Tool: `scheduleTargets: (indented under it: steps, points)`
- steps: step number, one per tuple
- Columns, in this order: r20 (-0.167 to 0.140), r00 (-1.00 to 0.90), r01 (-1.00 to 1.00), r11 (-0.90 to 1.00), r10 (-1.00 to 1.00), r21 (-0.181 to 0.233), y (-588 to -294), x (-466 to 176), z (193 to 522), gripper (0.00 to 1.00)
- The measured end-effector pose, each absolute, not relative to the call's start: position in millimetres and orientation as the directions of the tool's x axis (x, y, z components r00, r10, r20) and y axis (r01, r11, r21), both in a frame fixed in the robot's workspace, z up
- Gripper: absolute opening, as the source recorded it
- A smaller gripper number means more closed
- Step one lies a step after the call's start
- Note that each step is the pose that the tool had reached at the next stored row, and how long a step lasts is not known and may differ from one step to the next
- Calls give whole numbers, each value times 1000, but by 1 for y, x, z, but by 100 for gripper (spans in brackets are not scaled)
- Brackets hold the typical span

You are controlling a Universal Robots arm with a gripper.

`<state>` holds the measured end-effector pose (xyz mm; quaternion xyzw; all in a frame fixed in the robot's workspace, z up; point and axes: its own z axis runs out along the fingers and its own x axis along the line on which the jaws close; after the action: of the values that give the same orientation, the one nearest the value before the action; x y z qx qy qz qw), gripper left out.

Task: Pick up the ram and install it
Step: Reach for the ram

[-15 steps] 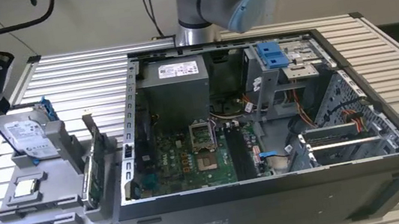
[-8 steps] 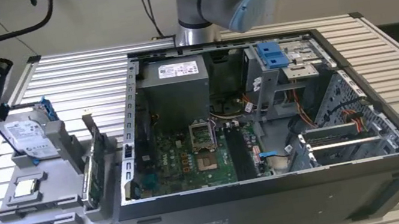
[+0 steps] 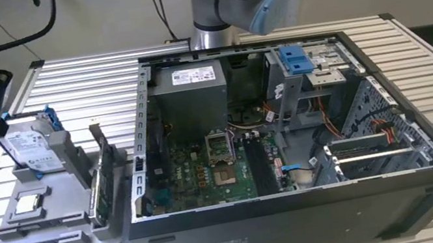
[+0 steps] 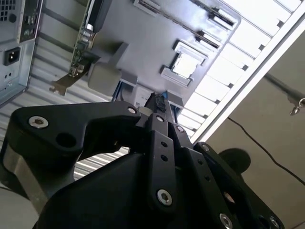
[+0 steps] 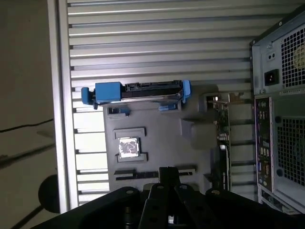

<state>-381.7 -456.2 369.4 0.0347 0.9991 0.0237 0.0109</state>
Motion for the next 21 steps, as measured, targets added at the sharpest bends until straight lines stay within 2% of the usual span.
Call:
scheduleTargets:
  steps: [21]
  points:
    - [-20, -998, 64, 997, 65, 48, -487, -382, 362, 11]
